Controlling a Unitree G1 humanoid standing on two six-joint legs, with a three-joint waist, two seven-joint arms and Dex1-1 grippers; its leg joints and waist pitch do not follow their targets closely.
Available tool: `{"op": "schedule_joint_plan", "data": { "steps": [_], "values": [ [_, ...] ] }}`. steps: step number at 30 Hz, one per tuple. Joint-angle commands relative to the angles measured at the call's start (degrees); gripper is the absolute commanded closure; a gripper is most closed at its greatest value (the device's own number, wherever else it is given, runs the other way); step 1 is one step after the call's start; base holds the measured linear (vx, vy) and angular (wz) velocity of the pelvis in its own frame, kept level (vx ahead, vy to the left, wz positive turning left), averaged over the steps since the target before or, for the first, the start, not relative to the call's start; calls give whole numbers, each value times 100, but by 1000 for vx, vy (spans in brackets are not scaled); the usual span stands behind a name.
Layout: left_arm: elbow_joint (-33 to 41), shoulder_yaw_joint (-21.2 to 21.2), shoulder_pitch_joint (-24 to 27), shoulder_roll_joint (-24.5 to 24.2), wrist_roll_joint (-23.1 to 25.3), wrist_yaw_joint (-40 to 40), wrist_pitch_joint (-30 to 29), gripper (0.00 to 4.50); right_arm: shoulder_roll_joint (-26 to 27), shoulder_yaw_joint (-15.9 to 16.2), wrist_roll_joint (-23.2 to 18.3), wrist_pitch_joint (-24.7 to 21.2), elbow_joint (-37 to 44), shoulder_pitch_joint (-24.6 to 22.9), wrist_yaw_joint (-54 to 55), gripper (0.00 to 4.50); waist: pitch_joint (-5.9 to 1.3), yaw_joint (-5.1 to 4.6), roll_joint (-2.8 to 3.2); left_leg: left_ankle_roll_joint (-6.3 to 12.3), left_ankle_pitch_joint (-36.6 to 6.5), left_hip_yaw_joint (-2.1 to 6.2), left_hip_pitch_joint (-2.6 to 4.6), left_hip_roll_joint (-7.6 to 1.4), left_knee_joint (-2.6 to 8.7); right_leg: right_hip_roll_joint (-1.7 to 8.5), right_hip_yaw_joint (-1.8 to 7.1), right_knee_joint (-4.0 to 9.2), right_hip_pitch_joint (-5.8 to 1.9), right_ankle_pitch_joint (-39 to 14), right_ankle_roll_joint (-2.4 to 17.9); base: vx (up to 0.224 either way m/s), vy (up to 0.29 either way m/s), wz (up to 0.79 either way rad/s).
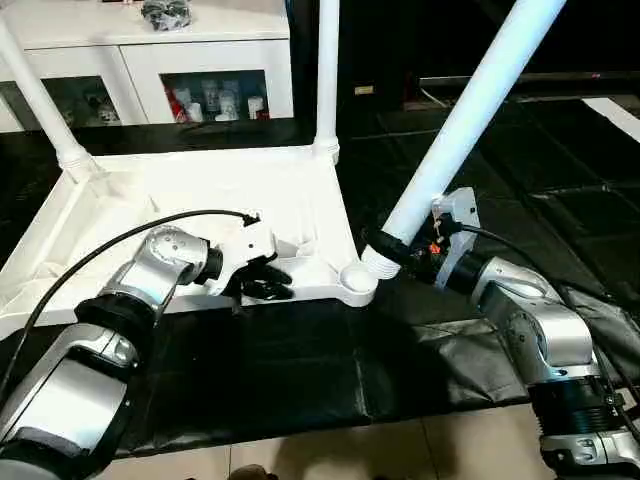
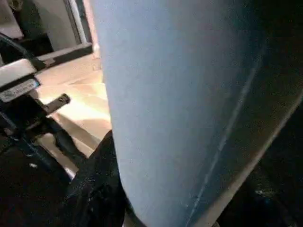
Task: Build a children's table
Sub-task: Insert table leg to table base
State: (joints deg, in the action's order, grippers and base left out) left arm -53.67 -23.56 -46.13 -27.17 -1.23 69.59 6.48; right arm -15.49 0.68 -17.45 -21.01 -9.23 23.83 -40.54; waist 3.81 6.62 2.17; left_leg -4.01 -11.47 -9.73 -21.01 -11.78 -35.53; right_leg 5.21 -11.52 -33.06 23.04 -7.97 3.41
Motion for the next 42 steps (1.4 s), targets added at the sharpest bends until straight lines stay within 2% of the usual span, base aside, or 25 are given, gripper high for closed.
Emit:
{"op": "schedule_joint_plan", "data": {
  "steps": [1,3,4,9,11,15,18,21,22,24,25,27,30,31,32,33,37,41,42],
  "values": [
    [-101,4,-141,-3,137,-40,84,381,-74,186,205,100,74,-85,83,257,-539,18,25,127,-862,108,68,-211,408,514,430,470,-376,-2097,-29,0,0,0],
    [-153,12,-144,5,150,-47,73,396,-83,284,303,-48,105,-115,185,257,-523,22,30,132,-896,99,78,-197,406,511,427,494,-375,-2186,-24,0,0,0],
    [-188,34,-152,16,154,-29,68,419,-69,293,316,-100,111,-119,238,257,-517,19,26,133,-921,99,72,-195,408,511,422,502,-376,-2233,-36,0,0,0],
    [-275,222,-165,111,73,-110,-148,440,-57,362,218,-126,60,-45,18,257,-516,16,13,136,-1015,96,83,-185,402,504,395,543,-378,-2426,-143,0,0,0],
    [-207,489,-113,266,-173,-115,-493,440,13,369,151,-72,-27,48,-114,257,-531,18,18,166,-932,103,73,-209,400,516,404,511,-390,-2248,-68,0,0,0],
    [58,530,65,344,-258,-123,-666,450,76,338,25,-275,-122,157,-103,257,-556,17,33,205,-766,135,48,-266,411,531,442,408,-392,-1784,182,0,0,0],
    [328,417,304,402,-149,-243,-778,450,149,194,-110,-337,-540,373,-140,257,-547,16,38,209,-803,108,54,-238,403,540,454,411,-398,-1785,286,0,0,0],
    [561,401,496,438,18,-336,-689,450,174,154,-109,-211,-853,523,-296,257,-538,4,11,212,-831,95,60,-240,406,525,451,427,-390,-1862,275,0,0,0],
    [652,415,557,447,31,-312,-656,450,178,147,-98,-180,-927,554,-320,257,-535,9,-12,233,-819,88,60,-231,408,525,452,441,-396,-1956,226,0,0,0],
    [836,419,660,441,17,-291,-673,450,177,148,-104,-149,-1035,591,-372,257,-540,14,-28,253,-756,86,55,-232,405,530,454,438,-392,-2063,155,0,0,0],
    [894,407,694,430,21,-294,-675,450,174,154,-113,-138,-1076,600,-410,257,-543,16,-17,253,-764,87,55,-232,403,534,449,429,-393,-2083,147,0,0,0],
    [979,401,748,398,37,-329,-707,450,166,185,-128,-74,-1233,641,-517,257,-538,17,-45,293,-735,75,58,-223,403,521,448,454,-378,-2166,80,0,0,0],
    [1061,461,792,403,-22,-333,-775,450,145,212,-60,56,-1414,695,-562,257,-541,19,-23,282,-720,83,61,-233,404,525,446,446,-367,-2176,72,0,0,0],
    [1107,504,814,404,-68,-315,-806,450,128,214,-22,98,-1503,726,-575,257,-547,9,-83,283,-704,80,49,-236,407,531,448,437,-378,-2156,72,0,0,0],
    [1154,551,839,401,-83,-297,-799,450,93,226,61,183,-1600,762,-577,257,-543,18,-52,287,-668,79,49,-224,403,531,451,430,-375,-2160,81,0,0,0],
    [1173,567,850,395,-71,-293,-783,450,65,238,98,227,-1626,770,-591,257,-543,11,-75,300,-643,70,39,-216,400,528,453,434,-378,-2166,66,0,0,0],
    [1262,604,902,379,-59,-311,-729,450,3,196,28,214,-1601,752,-765,257,-544,20,-68,346,-587,71,36,-218,399,519,454,426,-374,-2146,36,0,0,0],
    [1411,622,938,426,-127,-228,-835,450,44,139,9,534,-1683,717,-795,257,-540,18,-78,362,-605,64,31,-212,398,522,452,434,-370,-2207,9,0,0,0],
    [1449,638,942,445,-152,-181,-950,422,86,130,28,723,-1753,704,-823,257,-537,18,-73,359,-613,62,43,-210,399,522,448,450,-363,-2254,0,0,0,0]
  ]
}}
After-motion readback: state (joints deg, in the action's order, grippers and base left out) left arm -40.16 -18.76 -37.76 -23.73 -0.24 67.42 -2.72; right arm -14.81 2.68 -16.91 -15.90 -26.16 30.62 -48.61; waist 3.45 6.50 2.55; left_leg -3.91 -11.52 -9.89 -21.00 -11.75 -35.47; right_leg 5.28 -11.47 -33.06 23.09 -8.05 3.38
